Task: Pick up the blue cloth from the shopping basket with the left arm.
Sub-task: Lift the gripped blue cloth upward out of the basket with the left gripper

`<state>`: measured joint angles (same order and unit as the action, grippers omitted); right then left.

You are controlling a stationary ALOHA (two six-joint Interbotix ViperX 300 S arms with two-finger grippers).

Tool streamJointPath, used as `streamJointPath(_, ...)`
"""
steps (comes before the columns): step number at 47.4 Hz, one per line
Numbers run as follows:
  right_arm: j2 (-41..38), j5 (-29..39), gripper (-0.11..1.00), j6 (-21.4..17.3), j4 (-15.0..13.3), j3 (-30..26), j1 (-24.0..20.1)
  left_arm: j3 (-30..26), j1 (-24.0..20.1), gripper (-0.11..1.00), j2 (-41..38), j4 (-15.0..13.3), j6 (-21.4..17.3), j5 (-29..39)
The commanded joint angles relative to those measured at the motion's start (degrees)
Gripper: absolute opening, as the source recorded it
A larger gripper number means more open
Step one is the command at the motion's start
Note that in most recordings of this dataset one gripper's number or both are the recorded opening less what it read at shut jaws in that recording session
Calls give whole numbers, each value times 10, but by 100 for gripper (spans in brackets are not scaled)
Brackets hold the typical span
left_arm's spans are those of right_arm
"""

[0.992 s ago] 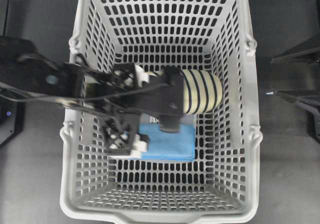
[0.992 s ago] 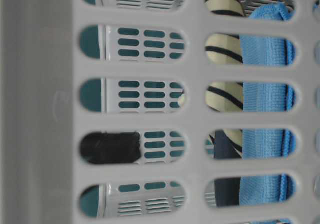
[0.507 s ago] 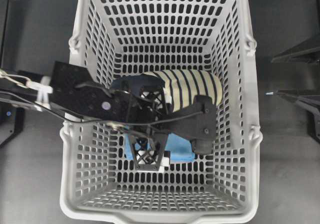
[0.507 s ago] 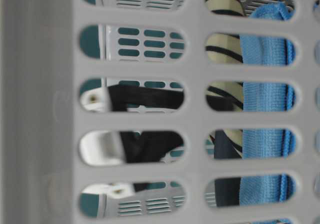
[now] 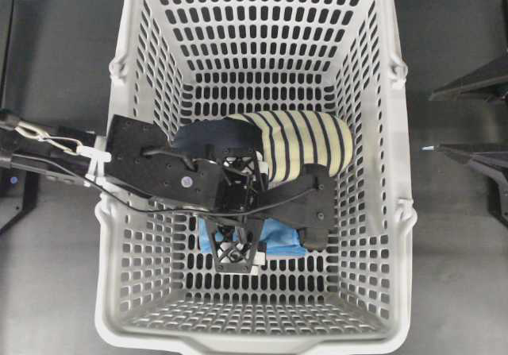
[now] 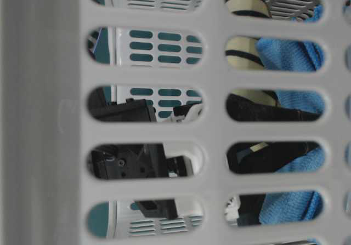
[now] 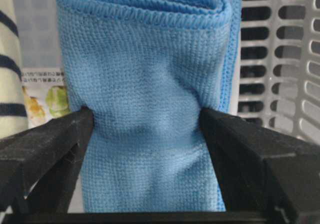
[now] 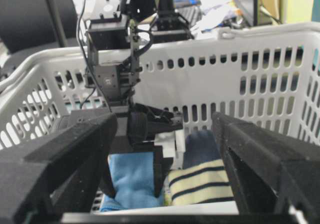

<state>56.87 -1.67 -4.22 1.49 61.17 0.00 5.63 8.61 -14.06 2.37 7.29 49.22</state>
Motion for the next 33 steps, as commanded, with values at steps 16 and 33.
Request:
streamJointPath(16, -4, -6, 74, 0, 0, 0, -1, -1, 4, 29, 11, 2, -7, -11)
streamJointPath(33, 0, -7, 74, 0, 0, 0, -1, -116, 7, 14, 88, 1, -7, 98)
